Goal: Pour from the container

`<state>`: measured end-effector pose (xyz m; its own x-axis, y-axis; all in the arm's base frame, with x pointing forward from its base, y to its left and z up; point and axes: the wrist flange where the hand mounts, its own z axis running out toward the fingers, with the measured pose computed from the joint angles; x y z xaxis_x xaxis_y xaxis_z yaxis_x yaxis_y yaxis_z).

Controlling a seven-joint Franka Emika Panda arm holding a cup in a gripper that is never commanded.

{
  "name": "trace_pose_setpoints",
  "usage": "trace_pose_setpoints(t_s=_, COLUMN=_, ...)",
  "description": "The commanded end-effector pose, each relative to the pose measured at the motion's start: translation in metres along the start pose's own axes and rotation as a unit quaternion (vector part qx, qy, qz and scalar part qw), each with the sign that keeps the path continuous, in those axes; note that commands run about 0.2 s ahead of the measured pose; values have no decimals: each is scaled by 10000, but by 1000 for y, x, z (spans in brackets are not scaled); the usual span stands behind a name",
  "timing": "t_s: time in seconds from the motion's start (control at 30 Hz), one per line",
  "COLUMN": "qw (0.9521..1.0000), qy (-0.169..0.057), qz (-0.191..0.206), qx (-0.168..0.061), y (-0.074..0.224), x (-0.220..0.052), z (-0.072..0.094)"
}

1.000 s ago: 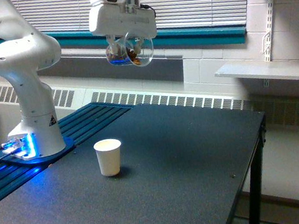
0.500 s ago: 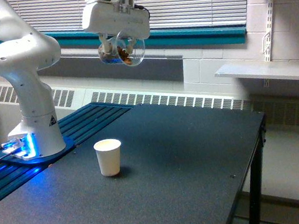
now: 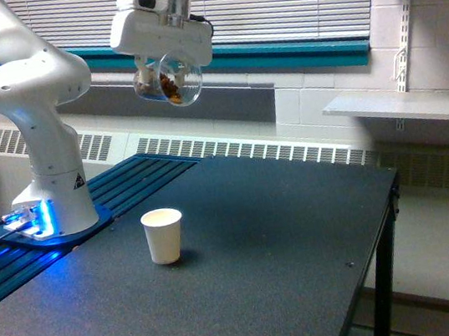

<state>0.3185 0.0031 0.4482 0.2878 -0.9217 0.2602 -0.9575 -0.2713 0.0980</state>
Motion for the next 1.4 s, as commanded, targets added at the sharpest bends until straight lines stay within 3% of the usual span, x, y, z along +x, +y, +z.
trace_pose_setpoints(t_s=0.03, qw=10000, qy=-22, qz=12, qx=-94, y=7, x=-2, z=5)
trace_pose_setpoints(t_s=0.5, qw=9996, qy=-107, qz=2, qx=-273, y=15, x=-3, z=17)
trace_pose_setpoints(t_s=1.4, qw=9981, qy=-172, qz=21, qx=-593, y=32, x=-14, z=25)
